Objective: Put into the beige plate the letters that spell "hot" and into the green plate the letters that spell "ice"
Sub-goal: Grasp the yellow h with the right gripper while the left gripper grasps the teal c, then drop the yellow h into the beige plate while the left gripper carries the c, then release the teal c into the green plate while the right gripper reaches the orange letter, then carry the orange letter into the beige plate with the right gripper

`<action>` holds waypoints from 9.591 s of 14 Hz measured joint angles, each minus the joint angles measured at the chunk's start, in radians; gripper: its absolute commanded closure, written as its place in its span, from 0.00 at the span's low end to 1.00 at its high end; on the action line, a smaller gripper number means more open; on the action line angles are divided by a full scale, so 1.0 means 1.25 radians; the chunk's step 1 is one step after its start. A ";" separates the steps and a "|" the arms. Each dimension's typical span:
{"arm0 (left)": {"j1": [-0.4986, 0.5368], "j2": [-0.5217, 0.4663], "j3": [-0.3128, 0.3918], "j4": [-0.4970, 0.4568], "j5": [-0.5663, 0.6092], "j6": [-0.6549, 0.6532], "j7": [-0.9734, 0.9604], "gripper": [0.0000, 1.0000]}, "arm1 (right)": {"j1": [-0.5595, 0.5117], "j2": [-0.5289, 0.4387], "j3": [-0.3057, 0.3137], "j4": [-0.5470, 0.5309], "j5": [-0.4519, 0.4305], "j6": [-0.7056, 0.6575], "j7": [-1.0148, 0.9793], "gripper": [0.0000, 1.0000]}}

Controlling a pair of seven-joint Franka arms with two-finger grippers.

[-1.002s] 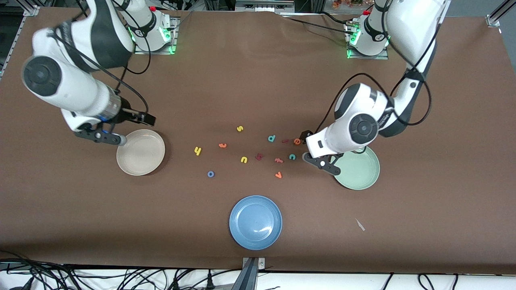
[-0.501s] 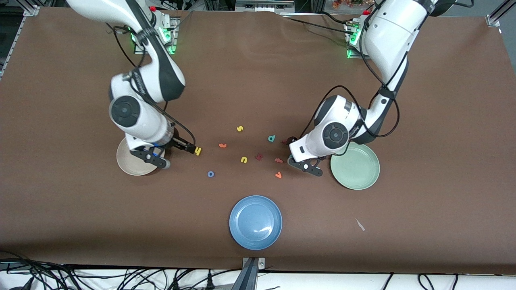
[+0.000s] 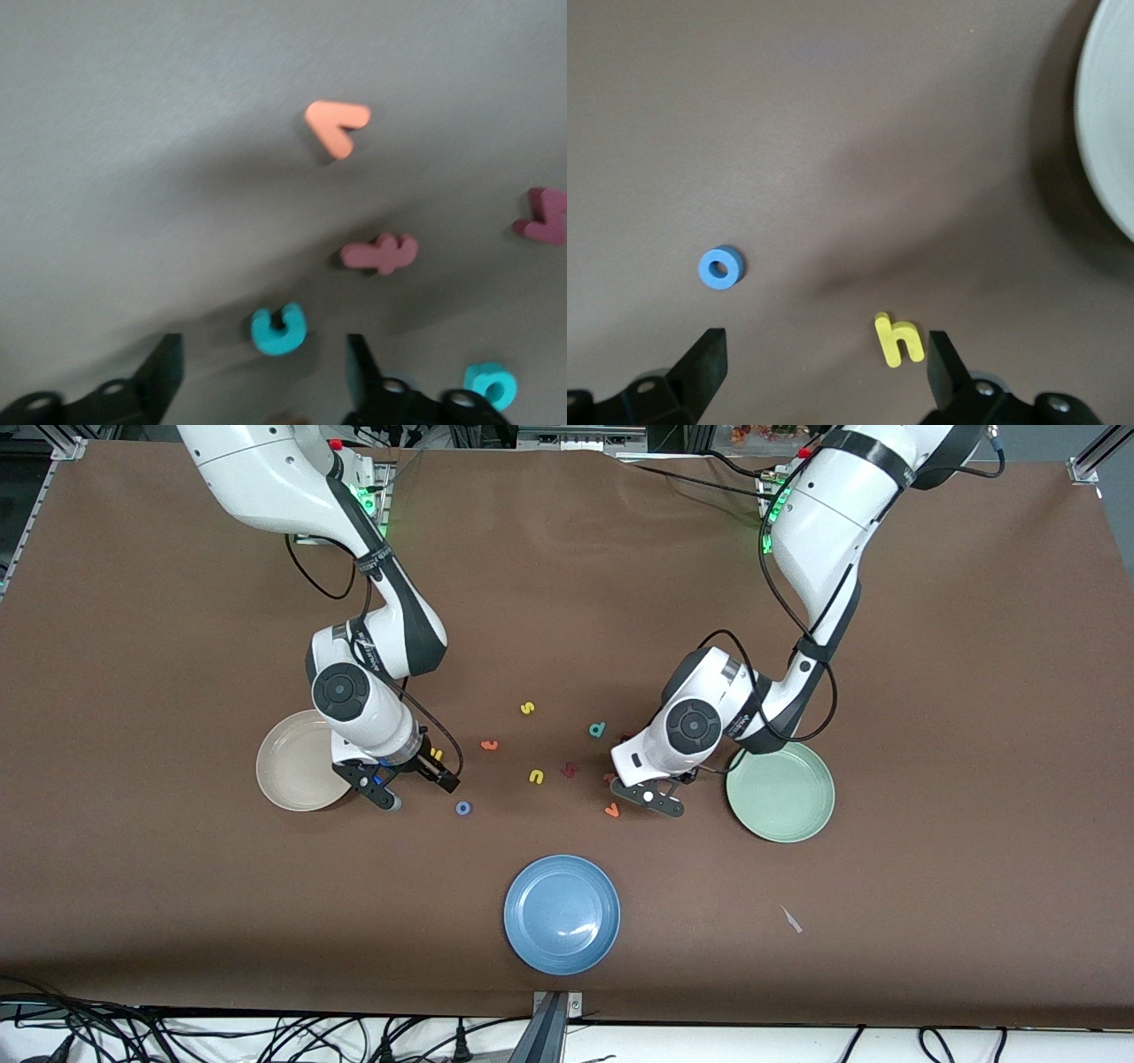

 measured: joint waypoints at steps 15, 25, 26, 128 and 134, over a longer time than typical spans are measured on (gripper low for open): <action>-0.025 0.015 0.001 0.014 0.068 -0.001 -0.085 0.94 | 0.001 0.030 0.011 -0.056 0.000 0.022 0.004 0.32; -0.003 0.015 0.013 0.018 0.069 -0.002 -0.091 1.00 | 0.000 0.030 0.012 -0.054 0.000 0.024 0.003 0.85; -0.003 0.015 0.013 0.018 0.069 -0.002 -0.091 1.00 | 0.000 0.030 0.012 -0.054 0.000 0.024 0.003 0.88; 0.056 -0.073 -0.101 0.035 0.052 -0.188 0.100 0.00 | 0.261 0.041 -0.124 -0.046 0.152 0.095 0.501 1.00; 0.047 -0.076 -0.100 -0.013 0.052 -0.192 0.244 0.00 | 0.259 -0.056 -0.220 -0.040 0.151 -0.160 0.154 1.00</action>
